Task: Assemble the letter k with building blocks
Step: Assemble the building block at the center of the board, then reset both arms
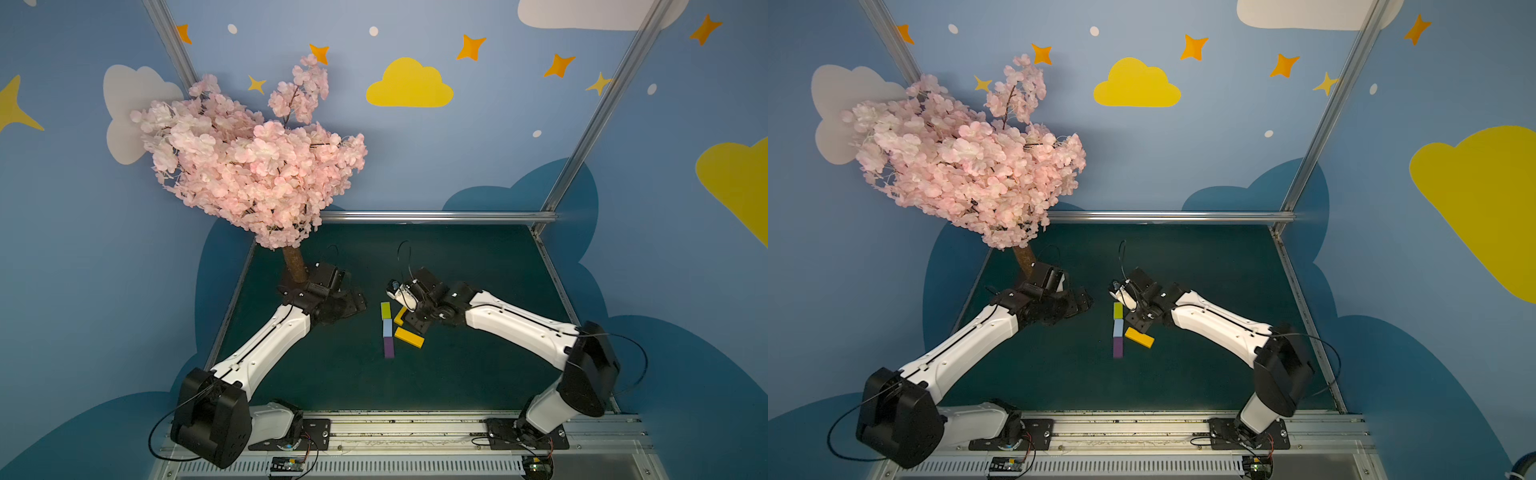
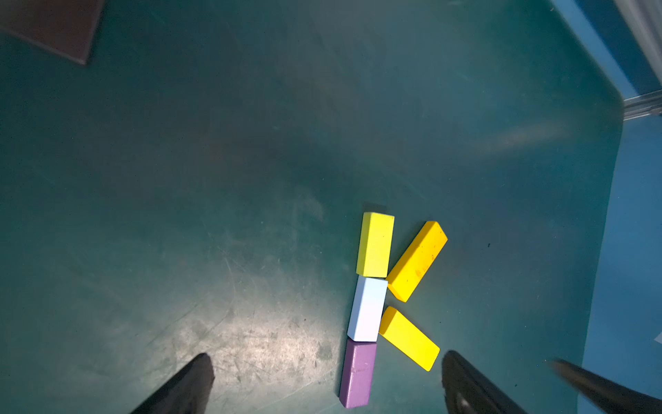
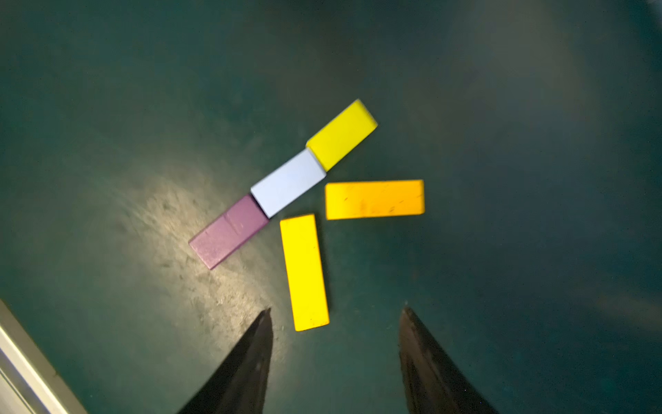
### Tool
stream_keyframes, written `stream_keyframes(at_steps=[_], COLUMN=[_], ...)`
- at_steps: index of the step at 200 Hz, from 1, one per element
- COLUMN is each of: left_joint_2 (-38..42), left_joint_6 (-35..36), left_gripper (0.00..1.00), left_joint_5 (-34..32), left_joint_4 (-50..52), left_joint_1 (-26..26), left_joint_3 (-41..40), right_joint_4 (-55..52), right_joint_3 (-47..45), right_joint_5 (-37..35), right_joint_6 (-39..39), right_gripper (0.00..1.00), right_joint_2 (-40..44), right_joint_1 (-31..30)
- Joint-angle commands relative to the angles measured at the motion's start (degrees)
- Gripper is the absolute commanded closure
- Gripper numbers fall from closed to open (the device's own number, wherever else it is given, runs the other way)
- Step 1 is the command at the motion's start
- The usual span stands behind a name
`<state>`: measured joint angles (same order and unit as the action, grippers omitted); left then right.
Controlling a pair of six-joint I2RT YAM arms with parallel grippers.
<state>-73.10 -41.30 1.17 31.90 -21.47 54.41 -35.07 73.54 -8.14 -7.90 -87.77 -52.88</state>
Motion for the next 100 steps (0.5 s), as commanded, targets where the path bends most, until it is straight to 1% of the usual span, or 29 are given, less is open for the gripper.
stream_keyframes(at_steps=[1, 7, 22, 30, 42, 53, 66, 70, 78, 100], left_joint_2=[3.0, 3.6, 4.7, 5.1, 5.1, 5.2, 5.5, 5.6, 5.8, 6.9], left_joint_6=[3.6, 4.3, 6.0, 6.6, 6.6, 6.3, 6.6, 6.8, 7.3, 8.4], left_gripper=[0.00, 0.00, 0.00, 0.00, 0.00, 0.00, 0.00, 0.00, 0.00, 0.00], left_joint_5=[-5.2, -6.8, -11.3, -13.4, -15.9, -17.1, -17.3, -17.5, -18.2, -21.1], left_joint_4=[-0.4, -0.4, -1.0, -1.4, -1.9, -3.1, -4.7, -5.1, -5.5, -5.3], left_joint_1=[0.1, 0.1, 0.2, 0.2, 0.2, 0.2, 0.2, 0.2, 0.2, 0.2], left_joint_3=[2.3, 2.4, 2.1, 1.9, 1.8, 1.3, 0.7, 0.6, 0.5, 0.3], right_joint_4=[3.5, 4.6, 7.8, 10.1, 13.4, 17.7, 26.4, 27.5, 28.3, 27.0], right_joint_3=[-3.6, -5.0, -9.0, -11.5, -14.8, -18.2, -23.9, -25.0, -26.4, -28.3], right_joint_5=[-6.3, -8.8, -16.5, -19.9, -22.0, -21.9, -22.6, -23.0, -24.2, -25.9], right_joint_6=[2.6, 3.0, 4.4, 5.2, 6.6, 7.1, 5.1, 4.9, 5.1, 5.8], right_gripper=[0.39, 0.36, 0.21, 0.16, 0.13, 0.13, 0.12, 0.10, 0.06, 0.05], right_joint_2=[6.5, 8.2, 13.1, 16.0, 20.4, 24.6, 29.6, 30.9, 33.6, 38.1], right_joint_1=[0.6, 0.8, 2.0, 3.1, 5.2, 7.4, 9.1, 9.4, 10.3, 13.2])
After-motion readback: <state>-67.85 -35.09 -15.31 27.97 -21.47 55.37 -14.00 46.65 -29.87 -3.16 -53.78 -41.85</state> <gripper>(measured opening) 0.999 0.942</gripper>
